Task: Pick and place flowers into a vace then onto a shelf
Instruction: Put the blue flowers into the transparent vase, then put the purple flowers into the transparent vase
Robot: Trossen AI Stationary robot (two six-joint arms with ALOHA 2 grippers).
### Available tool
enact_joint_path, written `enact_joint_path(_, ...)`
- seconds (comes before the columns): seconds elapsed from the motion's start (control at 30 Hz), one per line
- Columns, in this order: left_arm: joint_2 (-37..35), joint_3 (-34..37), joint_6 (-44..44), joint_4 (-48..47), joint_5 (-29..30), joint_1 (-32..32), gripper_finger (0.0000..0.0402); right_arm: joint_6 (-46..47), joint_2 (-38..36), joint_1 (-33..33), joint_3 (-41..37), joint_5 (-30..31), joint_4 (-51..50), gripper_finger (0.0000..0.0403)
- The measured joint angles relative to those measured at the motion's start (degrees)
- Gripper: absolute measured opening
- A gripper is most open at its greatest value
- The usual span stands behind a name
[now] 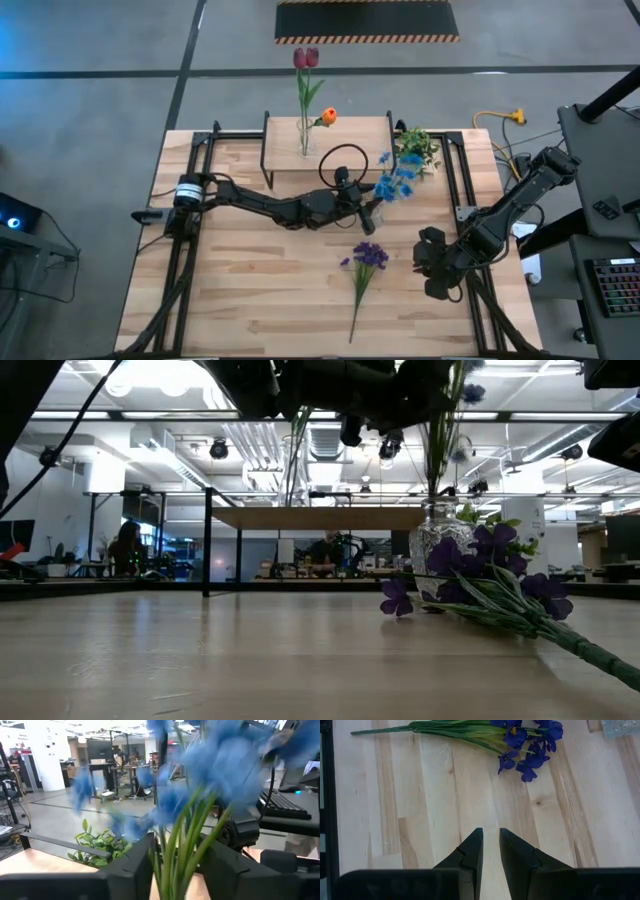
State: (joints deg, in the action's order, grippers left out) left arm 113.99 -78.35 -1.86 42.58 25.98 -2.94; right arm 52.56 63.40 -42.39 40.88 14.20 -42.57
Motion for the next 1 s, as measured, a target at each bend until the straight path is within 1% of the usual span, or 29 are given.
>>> enact_joint_path(0.17,0.0,0.0,0.1,0.0,0.0,0.0,0.0160,0.0,0.0,0.0,0.0,0.0,0.1,0.0056)
enact_joint_path(0.43,-1.0,-0.1,0.0,-0.9,-0.2,-0.7,0.0165,0.4,0.0,-0.6,0.0,-0.1,0.1,0.0056)
enact_joint_path(0.57,-3.0,-0.1,0.0,-5.8,-0.2,-1.0,0.0165,0.4,0.0,-1.0,0.0,-0.1,0.0,0.0056)
enact_joint_path(0.8,-7.2,-0.2,0.5,-17.2,-0.2,-1.5,0.0165,-0.2,0.0,-1.0,-0.2,-0.1,-0.1,0.0056)
enact_joint_path(0.87,-8.7,-0.3,2.7,-21.5,-0.3,-1.8,0.0165,-0.4,0.0,-1.0,-0.4,0.0,-0.1,0.0056)
enact_joint_path(1.0,-11.2,-0.3,10.1,-30.4,-0.7,-2.8,0.0165,-0.7,0.0,-1.0,-0.5,1.0,-0.2,0.0056)
